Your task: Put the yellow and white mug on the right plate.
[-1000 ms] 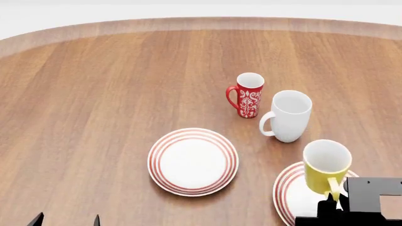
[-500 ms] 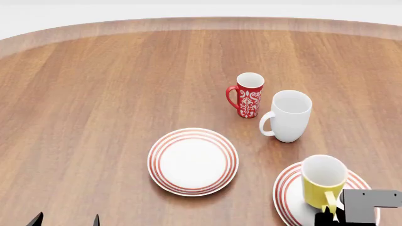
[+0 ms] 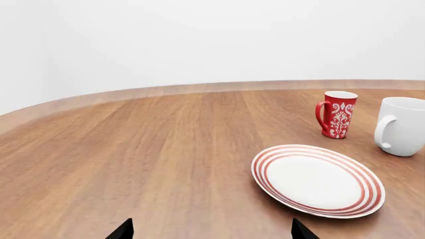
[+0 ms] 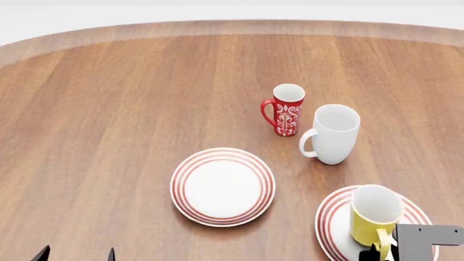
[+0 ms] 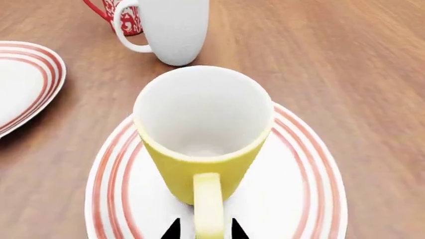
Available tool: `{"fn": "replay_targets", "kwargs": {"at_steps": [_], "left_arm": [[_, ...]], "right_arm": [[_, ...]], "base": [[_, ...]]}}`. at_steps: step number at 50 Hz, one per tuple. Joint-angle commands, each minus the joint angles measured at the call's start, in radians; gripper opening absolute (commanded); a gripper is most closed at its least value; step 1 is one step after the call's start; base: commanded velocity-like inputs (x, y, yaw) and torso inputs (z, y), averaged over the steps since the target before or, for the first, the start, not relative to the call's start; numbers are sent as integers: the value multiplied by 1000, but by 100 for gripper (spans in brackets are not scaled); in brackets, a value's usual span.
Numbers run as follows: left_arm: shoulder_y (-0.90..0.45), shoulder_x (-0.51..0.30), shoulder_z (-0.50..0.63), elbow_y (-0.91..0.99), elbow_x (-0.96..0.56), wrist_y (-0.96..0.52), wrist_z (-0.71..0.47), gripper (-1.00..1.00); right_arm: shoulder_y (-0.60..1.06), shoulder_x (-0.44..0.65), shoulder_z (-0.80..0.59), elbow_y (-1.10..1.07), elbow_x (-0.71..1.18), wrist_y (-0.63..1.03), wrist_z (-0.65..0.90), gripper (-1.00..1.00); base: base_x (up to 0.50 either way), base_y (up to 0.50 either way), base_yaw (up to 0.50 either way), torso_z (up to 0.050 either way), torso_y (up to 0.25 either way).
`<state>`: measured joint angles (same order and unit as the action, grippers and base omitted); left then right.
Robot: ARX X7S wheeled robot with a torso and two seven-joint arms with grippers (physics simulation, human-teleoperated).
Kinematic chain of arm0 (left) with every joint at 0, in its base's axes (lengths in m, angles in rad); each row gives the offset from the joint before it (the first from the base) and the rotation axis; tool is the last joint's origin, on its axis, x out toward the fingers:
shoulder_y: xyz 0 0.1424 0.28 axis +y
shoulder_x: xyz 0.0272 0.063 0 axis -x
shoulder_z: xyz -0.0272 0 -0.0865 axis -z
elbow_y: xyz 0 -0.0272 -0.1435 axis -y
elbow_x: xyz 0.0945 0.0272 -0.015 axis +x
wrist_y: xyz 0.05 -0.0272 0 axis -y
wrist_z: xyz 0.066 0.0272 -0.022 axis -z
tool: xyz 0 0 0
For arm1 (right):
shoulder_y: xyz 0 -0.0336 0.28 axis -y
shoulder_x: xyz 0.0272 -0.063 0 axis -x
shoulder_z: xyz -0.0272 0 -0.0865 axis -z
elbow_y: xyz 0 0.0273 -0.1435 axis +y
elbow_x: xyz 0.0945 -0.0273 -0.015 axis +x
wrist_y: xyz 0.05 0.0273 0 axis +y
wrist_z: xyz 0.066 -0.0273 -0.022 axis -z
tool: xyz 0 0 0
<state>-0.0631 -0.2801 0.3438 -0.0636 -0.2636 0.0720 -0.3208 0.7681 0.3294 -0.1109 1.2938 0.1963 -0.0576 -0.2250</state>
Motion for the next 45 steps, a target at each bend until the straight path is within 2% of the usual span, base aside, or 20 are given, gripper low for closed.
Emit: {"fn": "replay_targets", "kwargs": {"at_steps": [1, 19, 22, 25, 27, 30, 32, 34, 40, 45], "left_arm": [[-2, -2, 3, -3, -3, 2, -1, 100], [-4, -5, 8, -2, -8, 2, -5, 100], [-4, -6, 8, 0, -10, 0, -6, 100], [-5, -5, 10, -3, -9, 2, -7, 100], [-5, -5, 11, -3, -9, 2, -7, 100], [-4, -7, 11, 0, -10, 1, -9, 100], [-3, -7, 12, 1, -10, 2, -10, 100], [-2, -9, 11, 5, -14, 2, -8, 100], [-1, -18, -3, 19, -23, -3, -20, 100], [-3, -20, -7, 10, -22, 1, -24, 100]], "right_arm": [[-4, -3, 33, 13, -36, 1, -18, 100], [-16, 0, 74, -13, -59, -20, -31, 100], [-143, 13, 90, -321, -35, 105, 1, 100], [-320, 17, 111, -762, 15, 237, 31, 100], [-388, 12, 126, -941, 38, 288, 60, 100], [-577, 10, 126, -1386, 36, 310, 125, 100], [-643, 23, 79, -1553, -62, 303, 175, 100], [-706, 28, 51, -1709, -78, 292, 175, 100], [-855, -8, 43, -1891, -123, 195, 243, 100], [-920, -10, 11, -1906, -236, 142, 289, 100]], "base": [[0, 0, 0, 0, 0], [0, 0, 0, 0, 0], [0, 0, 0, 0, 0], [0, 0, 0, 0, 0], [0, 0, 0, 0, 0], [0, 0, 0, 0, 0], [0, 0, 0, 0, 0], [0, 0, 0, 0, 0], [0, 0, 0, 0, 0], [0, 0, 0, 0, 0]]}}
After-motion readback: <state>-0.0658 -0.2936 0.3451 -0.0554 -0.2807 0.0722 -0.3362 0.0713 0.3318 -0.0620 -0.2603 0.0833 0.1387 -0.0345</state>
